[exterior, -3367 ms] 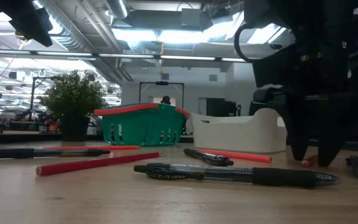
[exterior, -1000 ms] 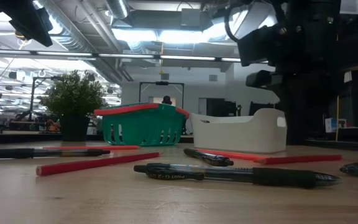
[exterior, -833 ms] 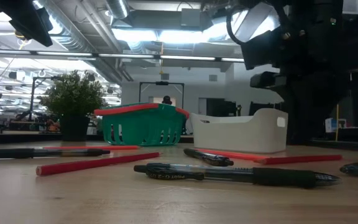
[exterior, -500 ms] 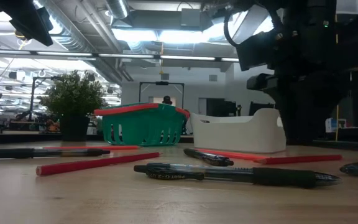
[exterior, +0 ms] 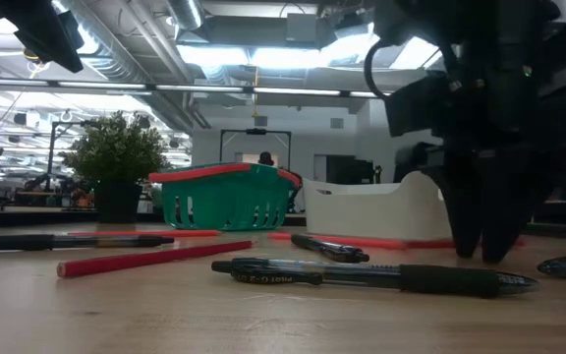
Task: Sort pens & pencils
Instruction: Put the right red pencil into the blue bin
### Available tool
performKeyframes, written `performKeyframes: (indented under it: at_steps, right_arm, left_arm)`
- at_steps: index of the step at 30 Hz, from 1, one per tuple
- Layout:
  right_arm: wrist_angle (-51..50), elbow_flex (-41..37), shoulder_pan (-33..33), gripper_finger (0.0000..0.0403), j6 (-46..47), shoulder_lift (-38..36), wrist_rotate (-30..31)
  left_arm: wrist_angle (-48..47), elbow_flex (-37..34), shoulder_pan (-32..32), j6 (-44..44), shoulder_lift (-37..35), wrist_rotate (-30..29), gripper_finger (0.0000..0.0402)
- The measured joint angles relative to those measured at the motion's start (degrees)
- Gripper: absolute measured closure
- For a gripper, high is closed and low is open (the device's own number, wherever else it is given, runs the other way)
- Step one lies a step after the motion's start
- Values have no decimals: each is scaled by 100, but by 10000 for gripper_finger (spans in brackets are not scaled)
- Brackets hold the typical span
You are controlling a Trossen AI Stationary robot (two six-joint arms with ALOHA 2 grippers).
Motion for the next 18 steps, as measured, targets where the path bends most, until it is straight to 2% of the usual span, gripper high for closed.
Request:
performKeyframes:
  at_steps: [9, 14, 18]
  right_arm:
    - [-199, 246, 15, 285, 2, 37, -27]
    - [-766, 632, 52, 285, 0, 50, 368]
    - [-906, 717, 44, 285, -62, 50, 434]
  left_arm:
    - [79, 0, -1, 0, -1, 4, 292]
    - [80, 0, -1, 4, -1, 6, 292]
    - [79, 0, -1, 4, -1, 7, 292]
